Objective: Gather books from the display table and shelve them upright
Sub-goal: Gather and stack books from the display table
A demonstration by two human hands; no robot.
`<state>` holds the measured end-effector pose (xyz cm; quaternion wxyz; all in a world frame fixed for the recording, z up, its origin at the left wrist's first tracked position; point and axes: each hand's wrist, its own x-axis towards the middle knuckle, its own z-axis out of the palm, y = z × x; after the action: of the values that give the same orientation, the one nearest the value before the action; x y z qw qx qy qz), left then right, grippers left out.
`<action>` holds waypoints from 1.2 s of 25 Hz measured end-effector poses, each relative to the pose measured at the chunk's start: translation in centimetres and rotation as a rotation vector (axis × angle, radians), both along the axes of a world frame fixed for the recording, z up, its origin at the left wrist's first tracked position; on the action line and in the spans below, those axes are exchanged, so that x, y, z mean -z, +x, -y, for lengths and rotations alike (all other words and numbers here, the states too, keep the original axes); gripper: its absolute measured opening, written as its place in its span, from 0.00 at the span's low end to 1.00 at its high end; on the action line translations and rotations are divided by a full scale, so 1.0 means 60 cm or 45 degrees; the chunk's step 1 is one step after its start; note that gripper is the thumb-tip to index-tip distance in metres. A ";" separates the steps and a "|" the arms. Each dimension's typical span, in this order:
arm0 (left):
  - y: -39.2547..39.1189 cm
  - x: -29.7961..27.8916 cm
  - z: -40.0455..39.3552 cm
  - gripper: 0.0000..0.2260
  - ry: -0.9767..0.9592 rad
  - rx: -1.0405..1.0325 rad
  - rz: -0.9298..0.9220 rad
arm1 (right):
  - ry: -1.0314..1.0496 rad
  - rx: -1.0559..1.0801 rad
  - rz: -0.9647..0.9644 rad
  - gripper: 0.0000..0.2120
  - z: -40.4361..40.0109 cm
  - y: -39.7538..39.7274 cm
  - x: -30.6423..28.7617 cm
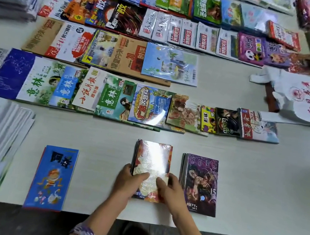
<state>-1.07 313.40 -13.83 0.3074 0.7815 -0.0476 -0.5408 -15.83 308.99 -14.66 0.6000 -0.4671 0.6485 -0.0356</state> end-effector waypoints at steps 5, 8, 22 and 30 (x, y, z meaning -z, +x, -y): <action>-0.086 -0.040 0.014 0.26 -0.392 0.349 0.713 | -0.695 0.208 -0.239 0.14 0.024 -0.081 -0.028; -0.162 -0.058 0.049 0.22 -0.582 0.580 0.402 | -0.531 0.262 -0.436 0.25 0.064 -0.171 -0.015; -0.231 -0.004 0.107 0.20 0.073 0.449 0.041 | 0.104 0.496 0.122 0.25 0.096 -0.217 0.049; -0.199 -0.051 0.080 0.25 -0.174 0.428 -0.148 | 0.136 0.696 0.672 0.31 0.060 -0.234 0.017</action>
<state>-13.03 308.62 -10.75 0.2672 0.7073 -0.1964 -0.6243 -29.89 305.41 -15.67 0.7382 -0.2196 0.5733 -0.2794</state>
